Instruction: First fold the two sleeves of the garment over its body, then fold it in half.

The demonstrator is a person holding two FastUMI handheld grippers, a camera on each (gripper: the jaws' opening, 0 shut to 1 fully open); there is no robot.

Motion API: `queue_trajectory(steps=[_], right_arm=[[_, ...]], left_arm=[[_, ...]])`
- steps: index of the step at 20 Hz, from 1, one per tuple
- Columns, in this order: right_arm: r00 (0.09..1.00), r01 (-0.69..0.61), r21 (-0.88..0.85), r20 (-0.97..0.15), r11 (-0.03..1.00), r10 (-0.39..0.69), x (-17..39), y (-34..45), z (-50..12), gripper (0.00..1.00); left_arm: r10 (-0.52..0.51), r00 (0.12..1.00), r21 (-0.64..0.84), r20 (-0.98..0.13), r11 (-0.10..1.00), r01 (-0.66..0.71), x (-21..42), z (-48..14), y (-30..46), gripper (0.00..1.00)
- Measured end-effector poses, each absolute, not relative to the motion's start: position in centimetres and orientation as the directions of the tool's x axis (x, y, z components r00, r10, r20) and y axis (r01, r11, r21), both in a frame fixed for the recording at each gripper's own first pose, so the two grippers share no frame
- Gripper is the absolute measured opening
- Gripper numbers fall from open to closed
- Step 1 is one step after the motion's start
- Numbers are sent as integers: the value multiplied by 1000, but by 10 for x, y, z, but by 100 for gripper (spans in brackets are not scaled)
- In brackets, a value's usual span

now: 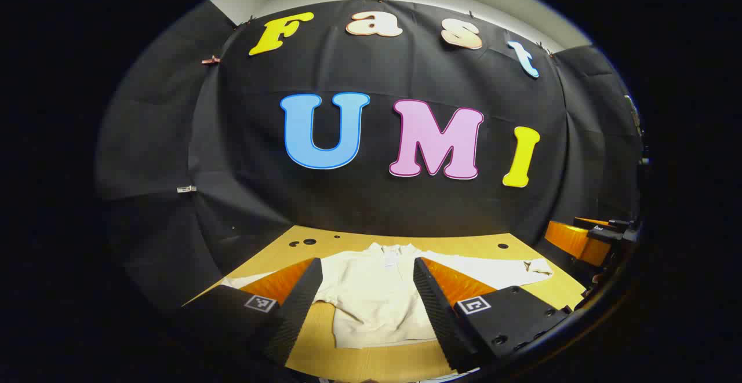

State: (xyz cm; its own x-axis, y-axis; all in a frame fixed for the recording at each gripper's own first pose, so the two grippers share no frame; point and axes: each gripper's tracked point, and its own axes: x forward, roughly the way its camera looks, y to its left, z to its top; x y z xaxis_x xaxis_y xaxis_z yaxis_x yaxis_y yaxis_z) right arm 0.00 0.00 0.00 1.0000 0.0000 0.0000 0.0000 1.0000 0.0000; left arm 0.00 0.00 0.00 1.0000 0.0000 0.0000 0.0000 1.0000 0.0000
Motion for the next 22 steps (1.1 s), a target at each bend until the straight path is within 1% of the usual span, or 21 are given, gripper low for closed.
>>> queue_trajectory(steps=[6, 17, 22], right_arm=[[999, -11, 25, -37, 1000, 12, 19, -2, -9, 98], [998, -10, 19, -54, 1000, 11, 56, -20, -11, 98], [998, 13, -24, -53, 1000, -14, 85, -56, -11, 98]], left_arm=[[-15, 1000, 35, -2, 999, 15, 21, 4, -5, 97], [-33, 999, 63, -24, 997, 34, 45, -1, -15, 97], [-42, 998, 76, -41, 996, 45, 57, -5, -21, 97]])
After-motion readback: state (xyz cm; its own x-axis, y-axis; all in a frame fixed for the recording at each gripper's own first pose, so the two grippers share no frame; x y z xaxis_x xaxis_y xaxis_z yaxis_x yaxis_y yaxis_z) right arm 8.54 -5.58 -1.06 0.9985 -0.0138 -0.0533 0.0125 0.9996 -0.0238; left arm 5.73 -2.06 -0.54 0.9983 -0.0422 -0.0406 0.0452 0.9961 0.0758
